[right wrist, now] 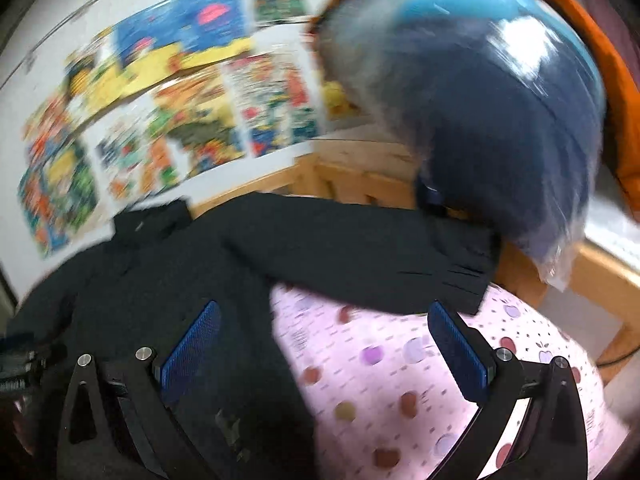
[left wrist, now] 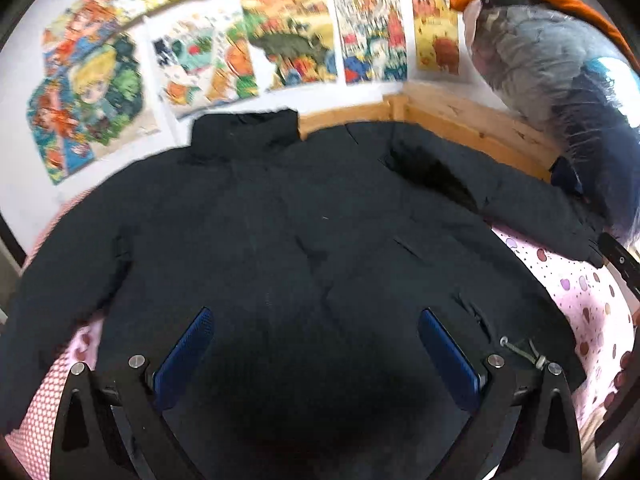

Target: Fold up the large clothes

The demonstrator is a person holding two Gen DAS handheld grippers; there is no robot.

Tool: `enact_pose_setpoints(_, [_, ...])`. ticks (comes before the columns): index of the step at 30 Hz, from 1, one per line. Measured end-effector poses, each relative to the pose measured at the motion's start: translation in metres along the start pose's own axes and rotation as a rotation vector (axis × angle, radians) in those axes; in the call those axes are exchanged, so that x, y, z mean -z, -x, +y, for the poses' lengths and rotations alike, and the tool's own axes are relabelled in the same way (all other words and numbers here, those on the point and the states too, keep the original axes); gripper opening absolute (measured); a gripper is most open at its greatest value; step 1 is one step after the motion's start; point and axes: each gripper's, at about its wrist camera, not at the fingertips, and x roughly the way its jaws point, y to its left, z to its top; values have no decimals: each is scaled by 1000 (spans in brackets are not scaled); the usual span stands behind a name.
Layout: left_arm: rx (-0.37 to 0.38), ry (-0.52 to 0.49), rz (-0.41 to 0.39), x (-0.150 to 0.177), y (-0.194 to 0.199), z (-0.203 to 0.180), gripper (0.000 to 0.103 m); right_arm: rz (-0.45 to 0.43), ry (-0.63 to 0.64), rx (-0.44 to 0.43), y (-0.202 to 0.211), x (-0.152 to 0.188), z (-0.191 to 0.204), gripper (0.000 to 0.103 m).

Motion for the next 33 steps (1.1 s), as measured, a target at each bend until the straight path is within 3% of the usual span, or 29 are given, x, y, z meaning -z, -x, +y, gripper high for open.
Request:
enact_pose_setpoints(3, [56,-14,56,-13,-22,-11,103,97,-114,-85,-26,-2,-22,102])
enact_pose_setpoints(5, [89,-26,49,-21,-36,-20,103,122,-170,-119,-40,2,-28,102])
enact_pose_setpoints(9, [120,-21,2,-46,-74,-29,103,149,-226,-81,-69,9,-30,102])
enact_pose_setpoints(12, [105,-22,-4,-72,-113,-38,103,162,-400,-35,-92,18,-41,102])
enact_pose_setpoints(14, [138,-7,29,-88,-145,-41,103,124,-527,-20,-99,27,-46,102])
enact_pose_setpoints(16, [165,23,59,-100,-174,-40,103,65,-546,4,-104,30,-42,102])
enact_pose_setpoints(20, [202,85,45,-121,-218,-38,103,8,-617,29,-118,36,-39,102])
enact_pose_setpoints(23, [227,66,51,-133,-242,-42,103,-22,-685,37,-123,39,-44,98])
enact_pose_setpoints(26, [236,25,103,-137,-268,-53,103,-54,-747,41,-122,35,-48,87])
enact_pose_setpoints(29, [216,-24,130,-135,-282,-63,103,-78,-806,84,-118,36,-54,65])
enact_pose_setpoints(31, [213,-40,137,-134,-281,-66,103,-79,-840,106,-118,38,-57,38])
enact_pose_setpoints(33, [234,-62,152,-134,-277,-66,103,-62,-866,130,-121,39,-59,23])
